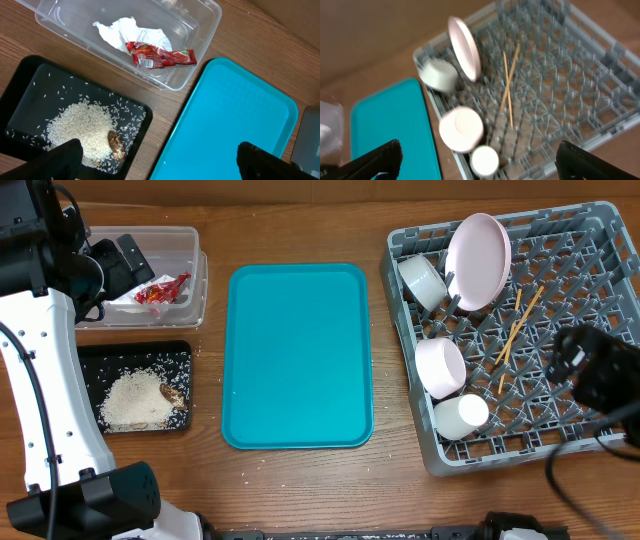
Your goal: Sort waste into correct bins and load items into the dishwasher
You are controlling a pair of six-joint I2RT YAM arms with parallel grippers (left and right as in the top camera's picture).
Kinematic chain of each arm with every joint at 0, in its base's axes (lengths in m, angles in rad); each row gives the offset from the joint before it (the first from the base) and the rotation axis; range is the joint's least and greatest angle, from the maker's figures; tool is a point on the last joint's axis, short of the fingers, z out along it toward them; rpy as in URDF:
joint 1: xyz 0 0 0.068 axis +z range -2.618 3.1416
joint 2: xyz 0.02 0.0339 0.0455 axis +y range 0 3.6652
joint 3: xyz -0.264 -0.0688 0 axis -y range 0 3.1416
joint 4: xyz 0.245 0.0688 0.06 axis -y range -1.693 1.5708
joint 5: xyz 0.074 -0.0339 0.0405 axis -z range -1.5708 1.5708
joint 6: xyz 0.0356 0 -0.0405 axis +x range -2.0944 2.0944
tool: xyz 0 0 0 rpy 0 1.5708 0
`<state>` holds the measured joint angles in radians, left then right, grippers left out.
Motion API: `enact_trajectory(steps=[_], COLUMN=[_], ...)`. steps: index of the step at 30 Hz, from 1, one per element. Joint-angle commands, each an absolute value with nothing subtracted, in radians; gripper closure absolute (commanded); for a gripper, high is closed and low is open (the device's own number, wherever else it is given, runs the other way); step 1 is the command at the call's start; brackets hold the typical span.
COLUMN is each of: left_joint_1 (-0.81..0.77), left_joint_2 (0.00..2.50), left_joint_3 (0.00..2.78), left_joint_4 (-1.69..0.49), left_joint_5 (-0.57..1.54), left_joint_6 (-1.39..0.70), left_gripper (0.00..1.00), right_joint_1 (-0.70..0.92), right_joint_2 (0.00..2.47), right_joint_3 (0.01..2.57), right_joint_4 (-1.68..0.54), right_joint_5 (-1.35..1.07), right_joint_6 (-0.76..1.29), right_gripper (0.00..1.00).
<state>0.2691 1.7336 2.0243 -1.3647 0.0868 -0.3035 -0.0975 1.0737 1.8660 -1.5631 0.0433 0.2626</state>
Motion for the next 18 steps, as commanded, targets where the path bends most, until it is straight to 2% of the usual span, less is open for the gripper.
enact_trajectory(steps=[1,6,18], left_joint_1=[0.274,0.274,0.274], left_joint_2=[1.733,1.733,1.733], left_joint_3=[2.046,2.046,2.046], left_joint_4=[-1.364,-1.364,-1.364], left_joint_5=[0.094,0.094,0.094], left_joint_6=[-0.292,-0.292,-0.292], left_gripper=[0.0,0.0,0.0], right_joint_1=[-0.096,-0.096,-0.095], right_joint_2=[1.003,0.84,0.326], right_joint_3=[1.834,1.621,0.648], right_joint_4=[-1.489,-1.26,-0.471], right_joint_5=[0.041,-0.02,-0.108], right_joint_6=[0.222,0.144,0.15], right_gripper=[0.0,0.0,0.0])
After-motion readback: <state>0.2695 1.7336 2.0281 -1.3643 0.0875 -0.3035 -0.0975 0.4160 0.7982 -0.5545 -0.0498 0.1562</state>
